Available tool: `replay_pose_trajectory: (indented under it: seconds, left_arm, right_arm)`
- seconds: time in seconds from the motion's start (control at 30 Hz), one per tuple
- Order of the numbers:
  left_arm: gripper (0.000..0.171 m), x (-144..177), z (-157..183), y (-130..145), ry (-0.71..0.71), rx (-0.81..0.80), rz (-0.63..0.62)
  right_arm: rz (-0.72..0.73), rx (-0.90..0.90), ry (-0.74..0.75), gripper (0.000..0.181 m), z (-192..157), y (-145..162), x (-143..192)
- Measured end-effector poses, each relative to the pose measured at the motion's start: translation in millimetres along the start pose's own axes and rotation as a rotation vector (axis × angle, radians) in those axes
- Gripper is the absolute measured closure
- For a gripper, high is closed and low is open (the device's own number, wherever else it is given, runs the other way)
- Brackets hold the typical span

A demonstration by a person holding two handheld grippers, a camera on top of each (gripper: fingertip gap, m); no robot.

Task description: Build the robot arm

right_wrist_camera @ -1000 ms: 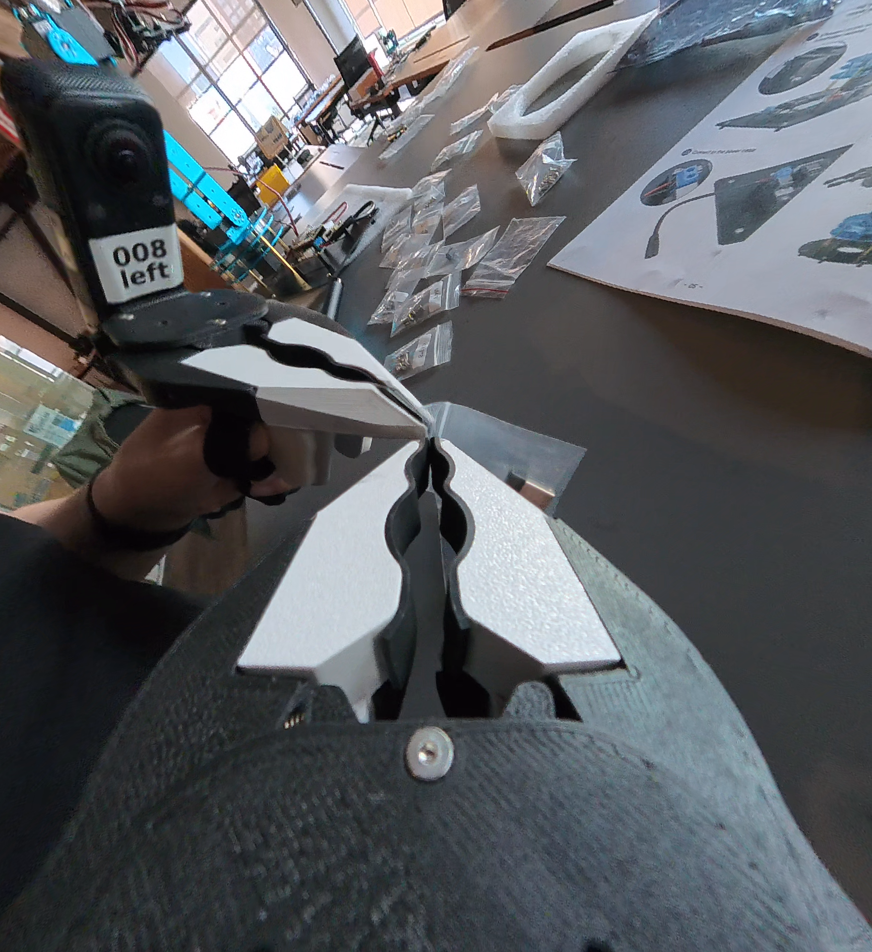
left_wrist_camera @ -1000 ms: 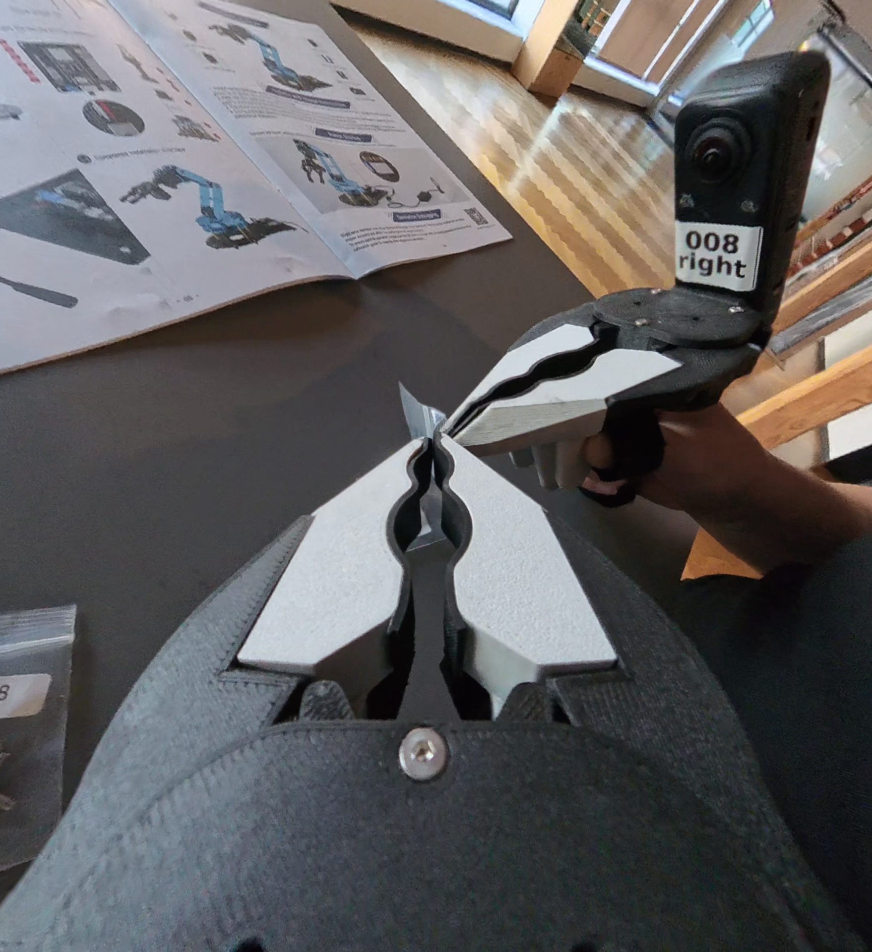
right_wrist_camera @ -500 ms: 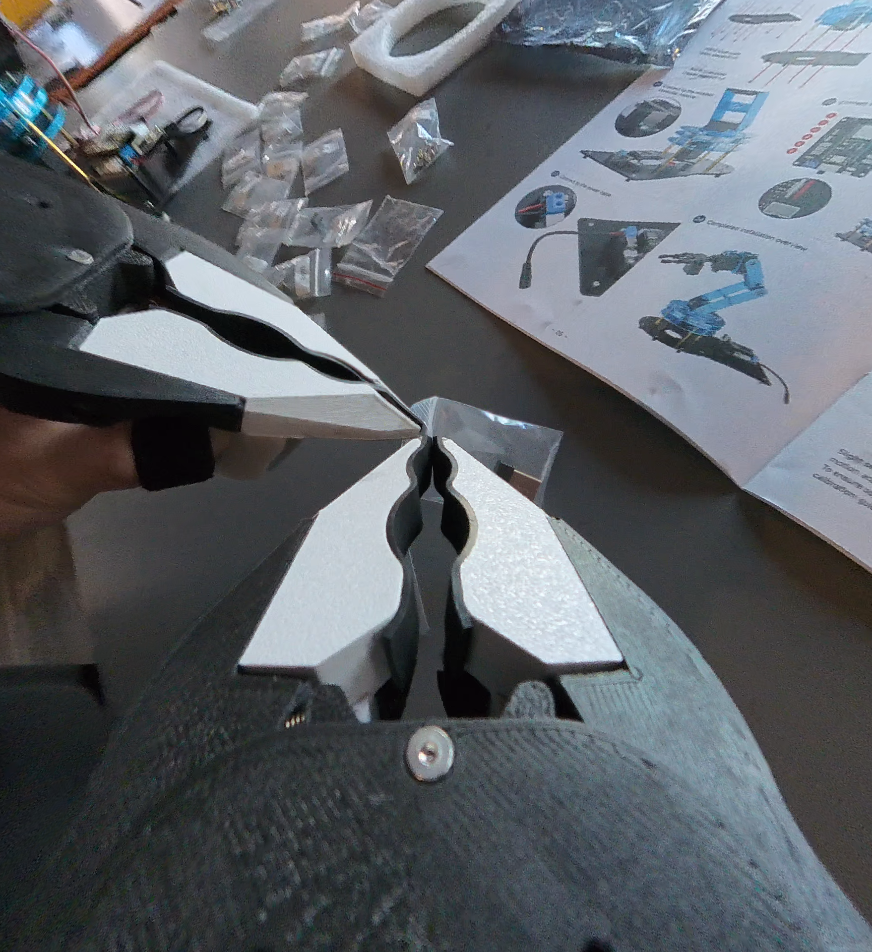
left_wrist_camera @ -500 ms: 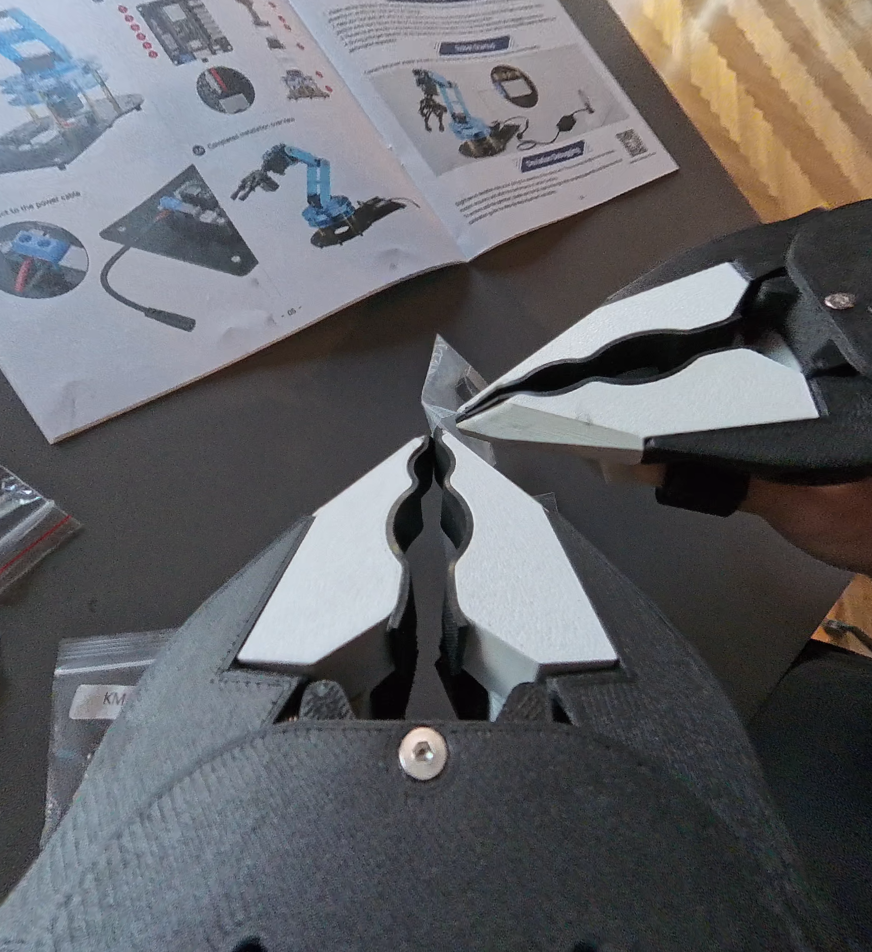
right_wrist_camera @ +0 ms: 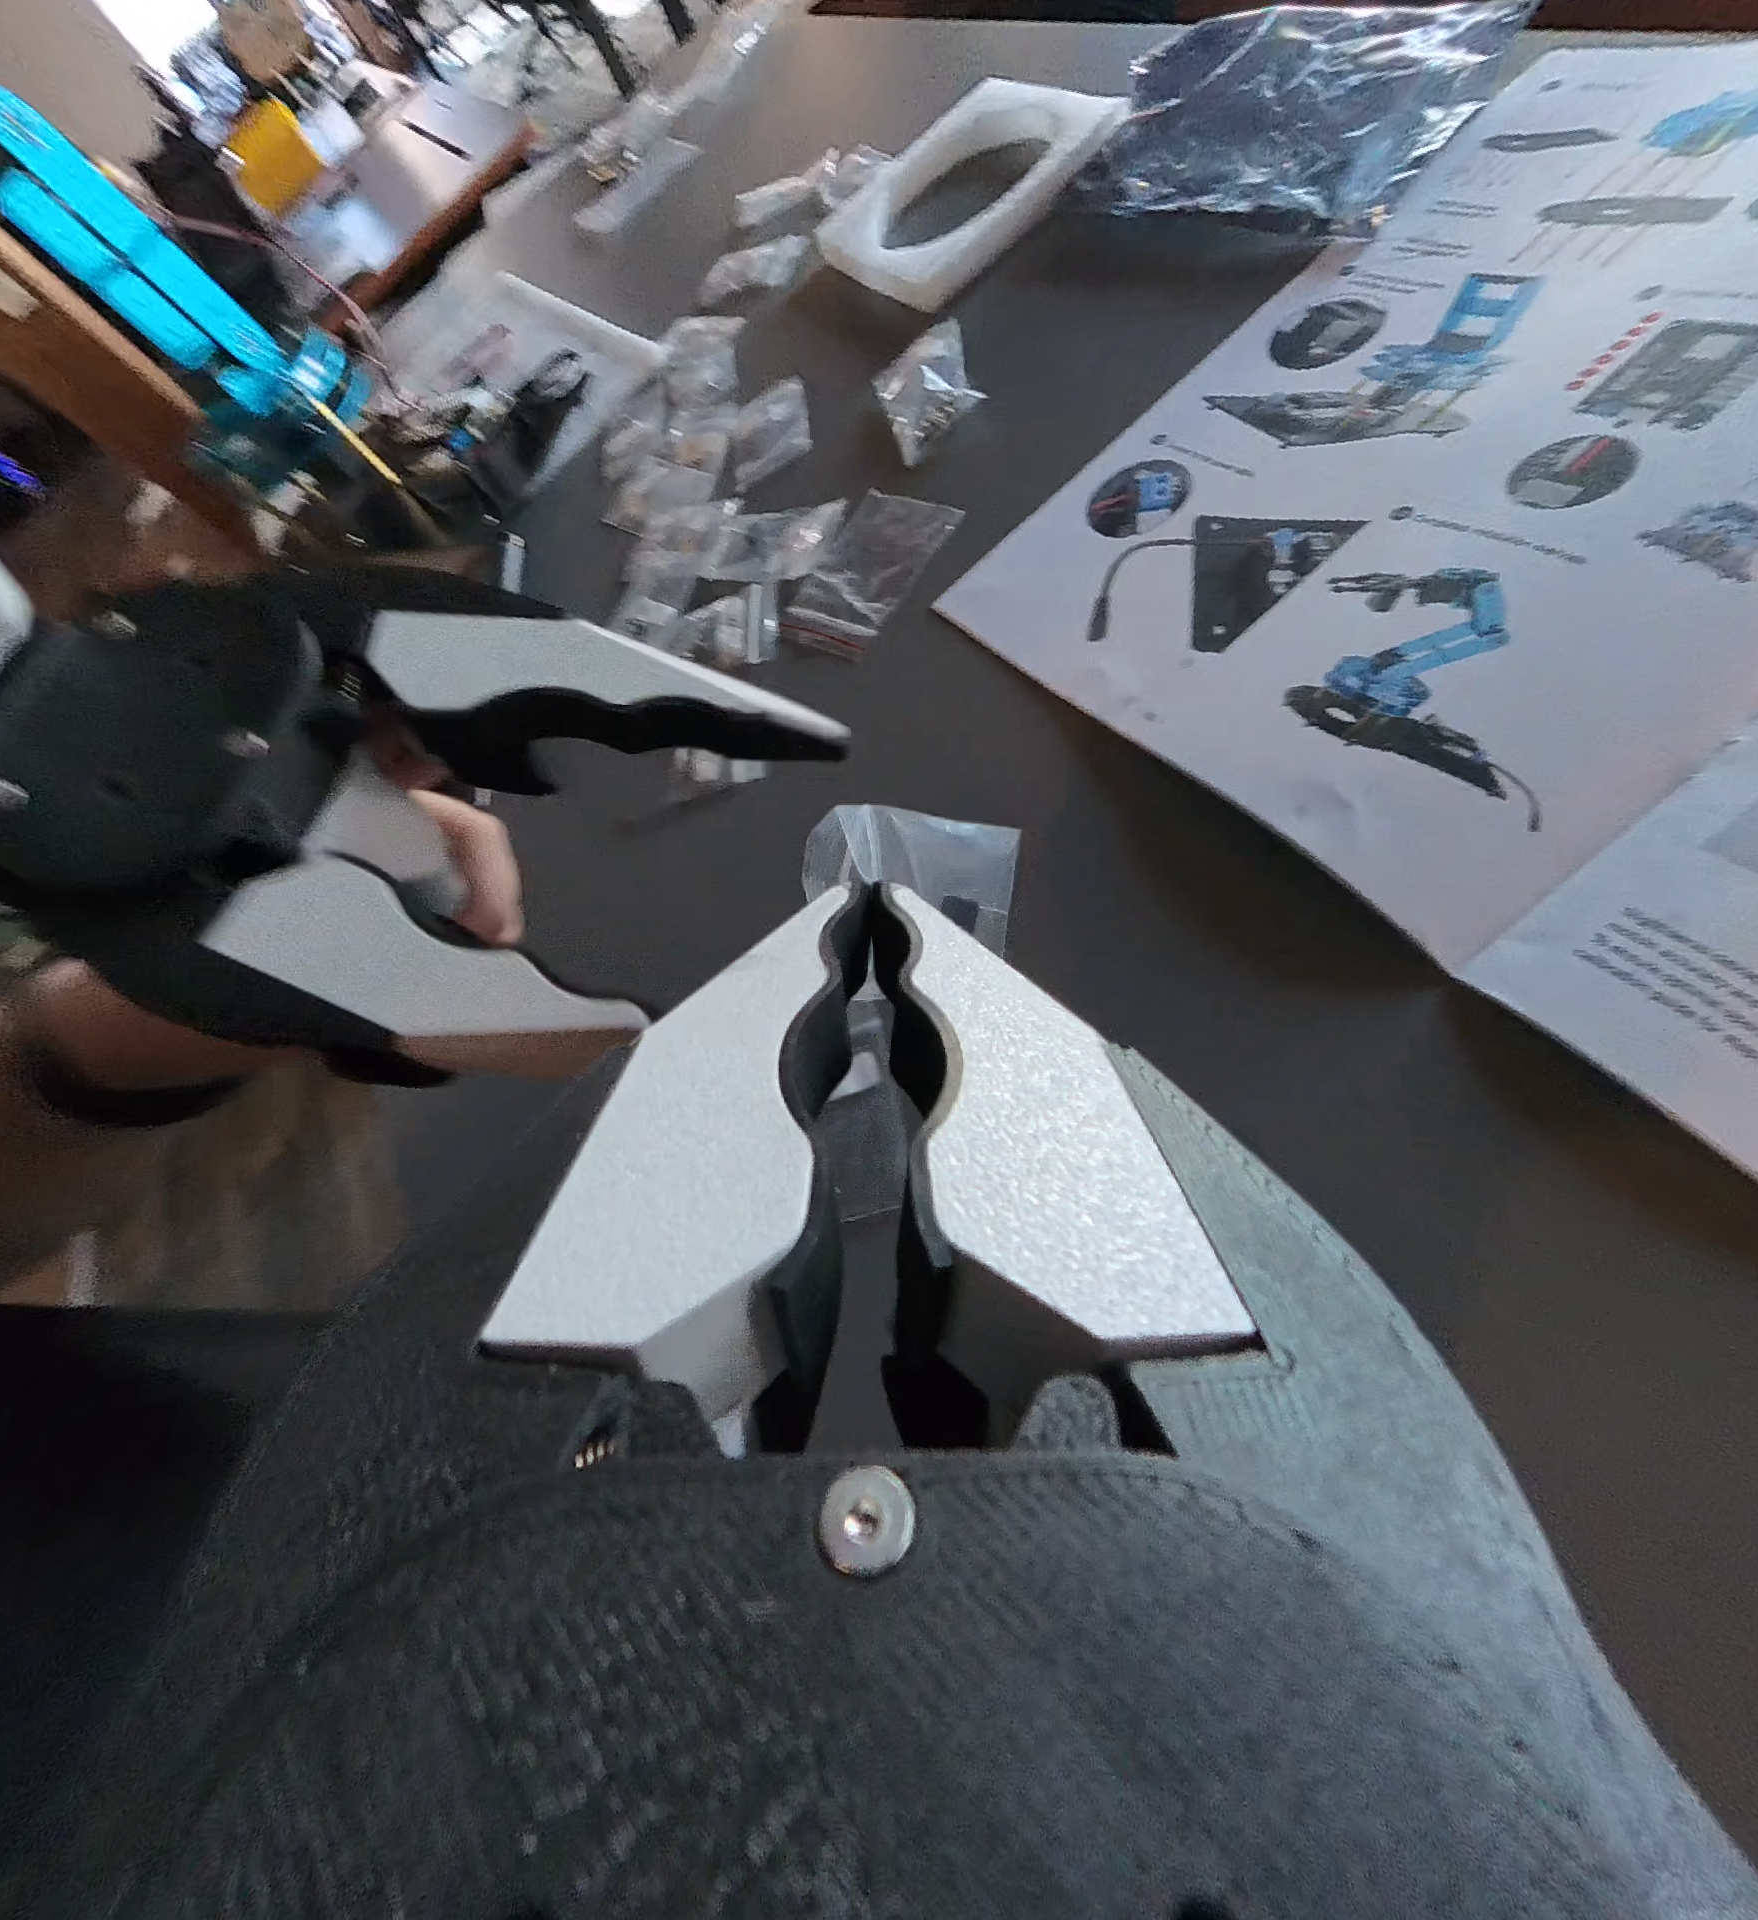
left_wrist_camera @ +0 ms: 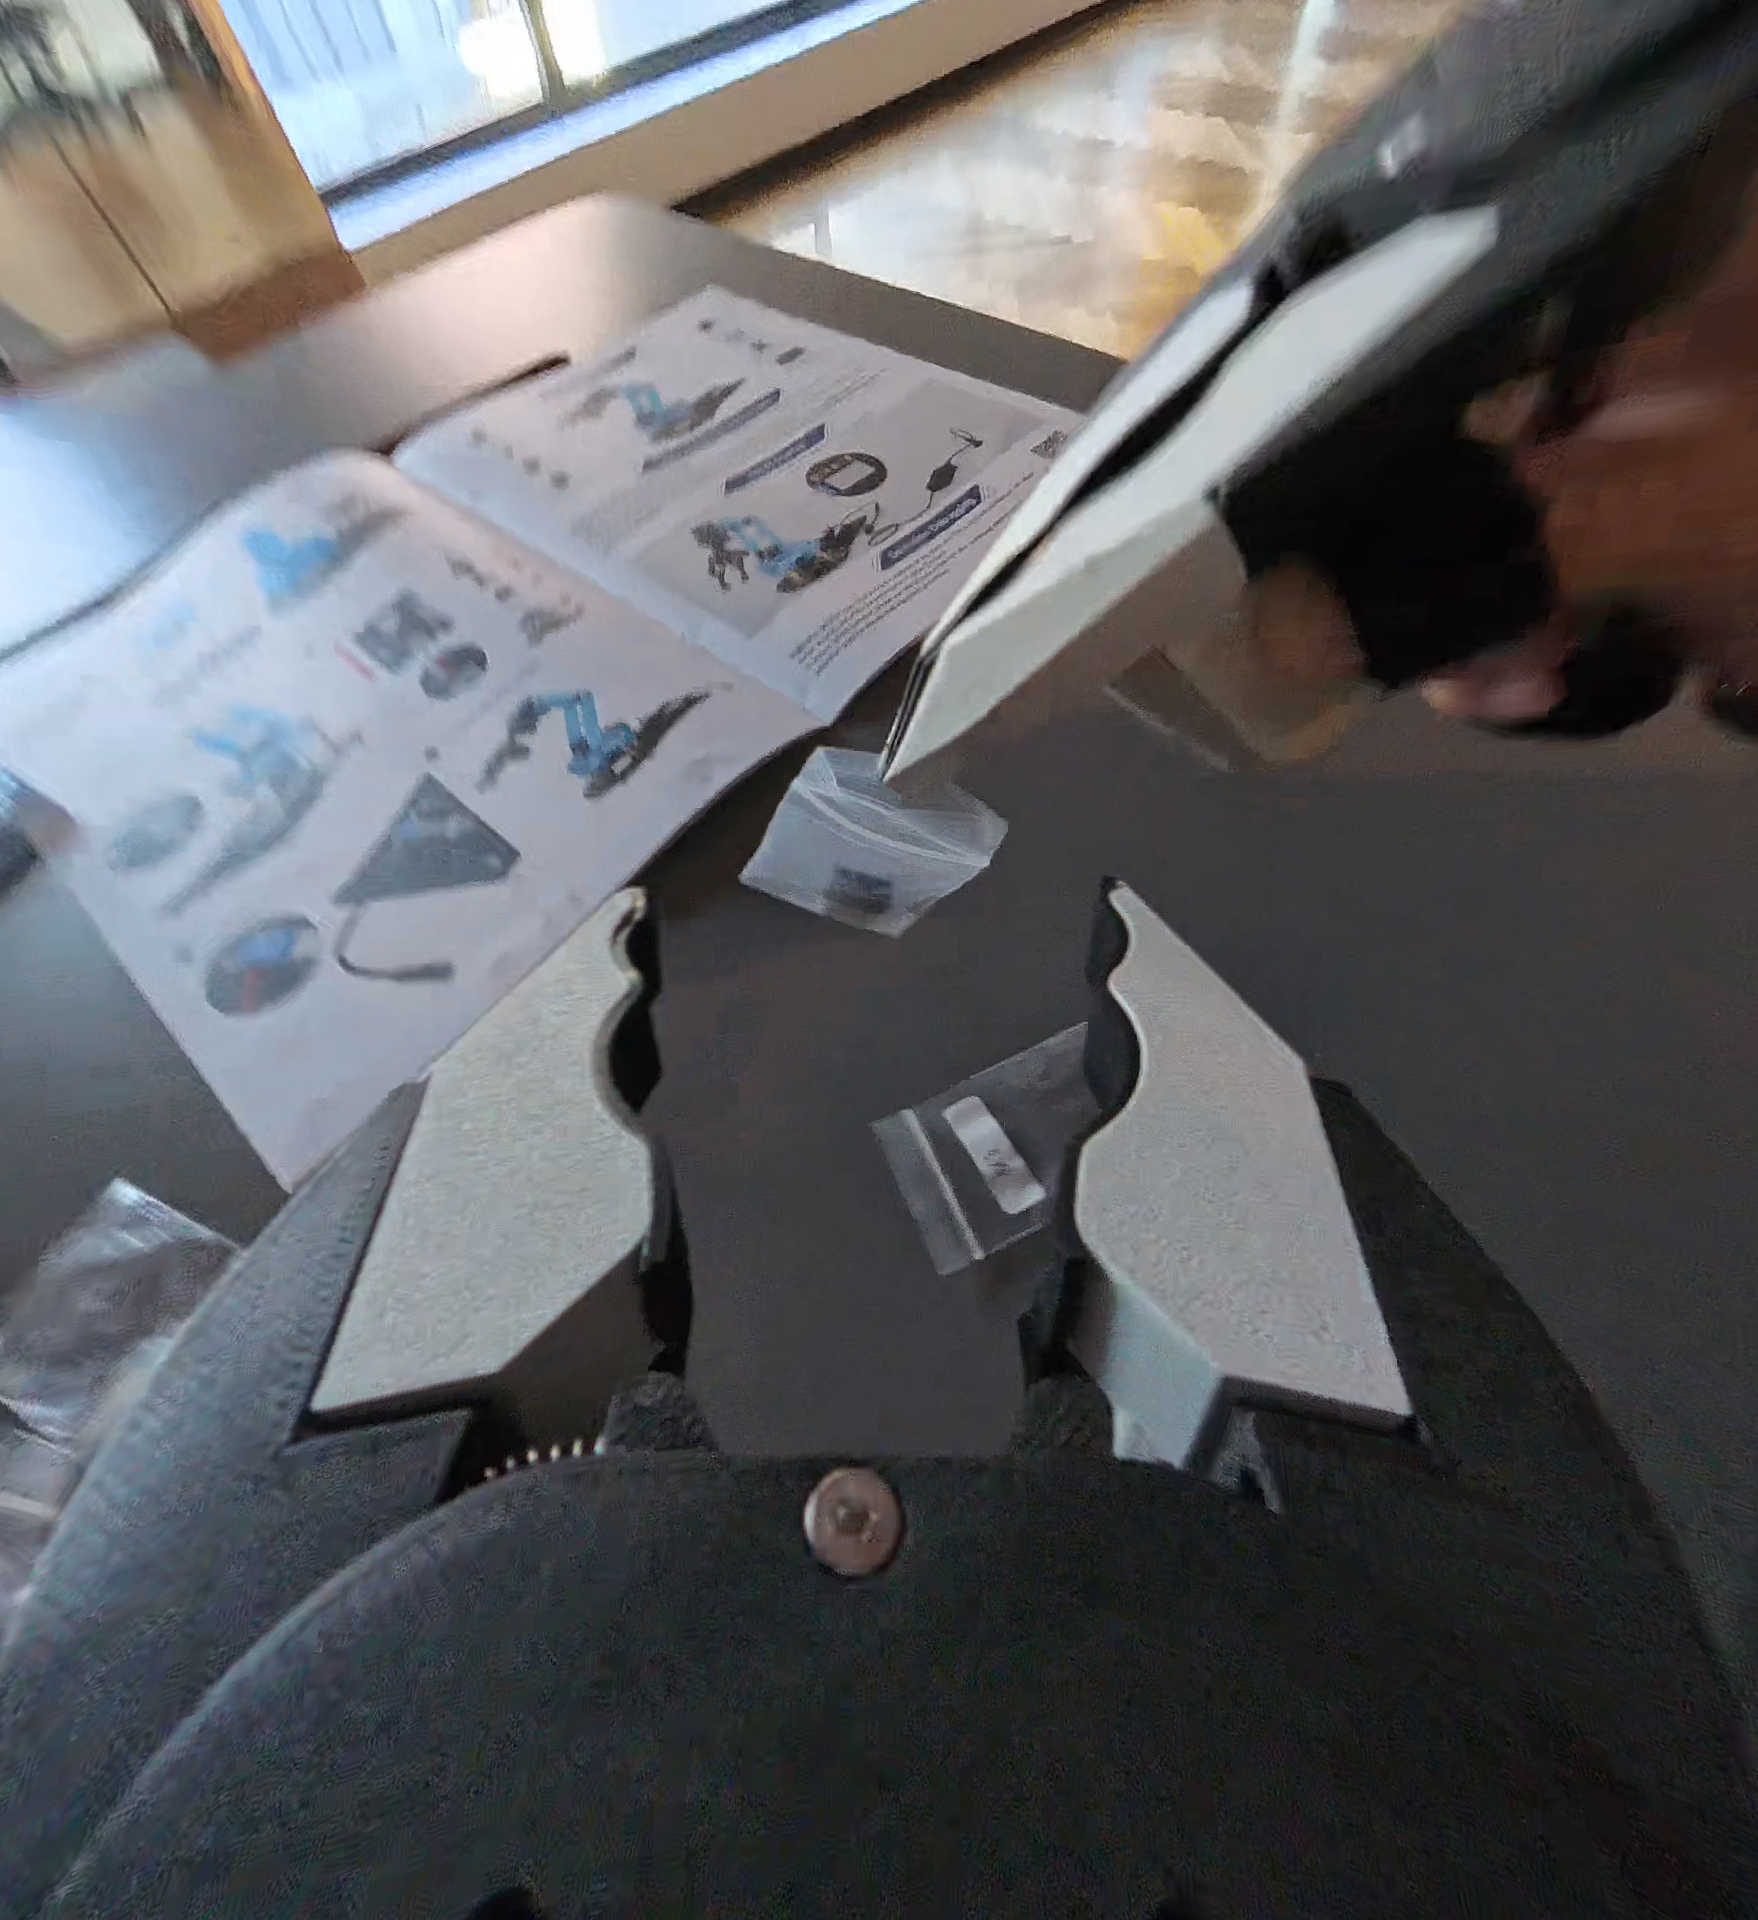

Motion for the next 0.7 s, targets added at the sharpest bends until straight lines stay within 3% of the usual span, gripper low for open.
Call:
replay_pose_trajectory:
  seconds: [0.13, 0.2, 0.33, 0.57, 0.7]
  left_arm:
    - [0.087, -9.7, 4.3, -8.0, -0.042, -0.288, 0.040]
    - [0.103, -10.8, 6.2, -15.9, -0.027, -0.339, 0.100]
    - [0.126, -14.5, 10.2, -23.3, 0.006, -0.414, 0.154]
    - [0.141, -27.7, 21.4, -17.6, 0.059, -0.391, 0.131]
    - [0.141, -33.2, 23.4, -12.5, 0.069, -0.434, 0.071]
  right_arm:
    - [-0.025, -0.075, -0.096, 0.181, -9.6, -5.4, 12.5]
    - [-0.047, -0.101, -0.126, 0.181, -11.3, -7.0, 18.1]
    - [-0.085, -0.151, -0.160, 0.181, -8.2, -7.1, 24.6]
    - [-0.102, -0.194, -0.110, 0.181, 12.9, 3.2, 24.2]
    - [-0.128, -0.204, -0.101, 0.181, 19.9, 8.9, 20.1]
Point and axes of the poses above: each gripper's, where its closed fingertips meet, x back along the fingers, y out of its underside, z = x × y across the jaws, the point moved 5 cm from there along x, back along the fingers, and after that the axes turned 14 degrees about -x, right-handed, at the moved point
